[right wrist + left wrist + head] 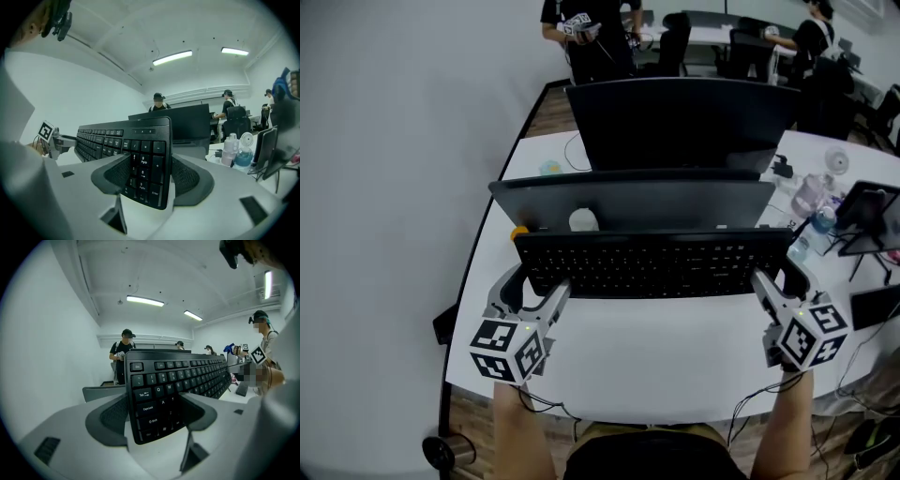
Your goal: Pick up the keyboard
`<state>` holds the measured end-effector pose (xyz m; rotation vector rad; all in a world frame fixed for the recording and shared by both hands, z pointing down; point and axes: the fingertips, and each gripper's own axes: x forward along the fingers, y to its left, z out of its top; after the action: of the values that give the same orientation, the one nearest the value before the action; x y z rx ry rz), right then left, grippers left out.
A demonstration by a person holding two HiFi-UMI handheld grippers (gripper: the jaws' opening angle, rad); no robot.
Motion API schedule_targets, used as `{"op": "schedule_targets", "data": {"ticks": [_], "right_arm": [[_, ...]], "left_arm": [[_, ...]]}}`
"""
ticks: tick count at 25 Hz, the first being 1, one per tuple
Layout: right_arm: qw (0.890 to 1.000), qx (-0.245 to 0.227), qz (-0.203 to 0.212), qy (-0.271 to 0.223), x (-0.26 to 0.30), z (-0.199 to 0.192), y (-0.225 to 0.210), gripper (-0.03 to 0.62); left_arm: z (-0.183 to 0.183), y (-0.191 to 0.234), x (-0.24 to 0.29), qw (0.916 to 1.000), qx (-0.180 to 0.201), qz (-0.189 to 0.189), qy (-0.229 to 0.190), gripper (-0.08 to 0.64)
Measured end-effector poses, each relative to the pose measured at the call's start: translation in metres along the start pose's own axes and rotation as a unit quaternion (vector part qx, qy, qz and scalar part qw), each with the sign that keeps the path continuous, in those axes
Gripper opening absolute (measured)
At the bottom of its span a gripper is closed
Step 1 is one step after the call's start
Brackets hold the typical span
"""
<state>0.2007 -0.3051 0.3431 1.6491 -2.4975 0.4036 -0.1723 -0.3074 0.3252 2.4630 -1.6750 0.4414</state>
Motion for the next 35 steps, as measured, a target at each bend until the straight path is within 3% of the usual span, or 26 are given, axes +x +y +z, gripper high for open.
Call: {"op": "schedule_targets", "data": {"ticks": [4, 11, 15, 35], "right_arm": [[1.0, -0.02, -0.001, -0.024, -0.013, 0.015, 0.02, 0.281], [0.994, -0.067, -0.025, -0.086, -0.006, -0.028, 0.047, 0.281], [0.991, -0.079, -0.026, -0.103, -0.011, -0.028, 0.059, 0.281], [0.988, -0.086, -0.034, -0.125, -0.018, -0.023, 0.058, 0.281]], "left_arm": [[0.008, 0.007, -0.022, 0.9996, 0.006, 0.005, -0.028, 0.337], [-0.047, 0.032, -0.017, 0.9939, 0.018, -0.008, -0.108, 0.337], [-0.05, 0.036, -0.029, 0.991, 0.021, -0.011, -0.131, 0.337], [-0.048, 0.031, -0.031, 0.9884, 0.03, 0.0, -0.149, 0.337]]}}
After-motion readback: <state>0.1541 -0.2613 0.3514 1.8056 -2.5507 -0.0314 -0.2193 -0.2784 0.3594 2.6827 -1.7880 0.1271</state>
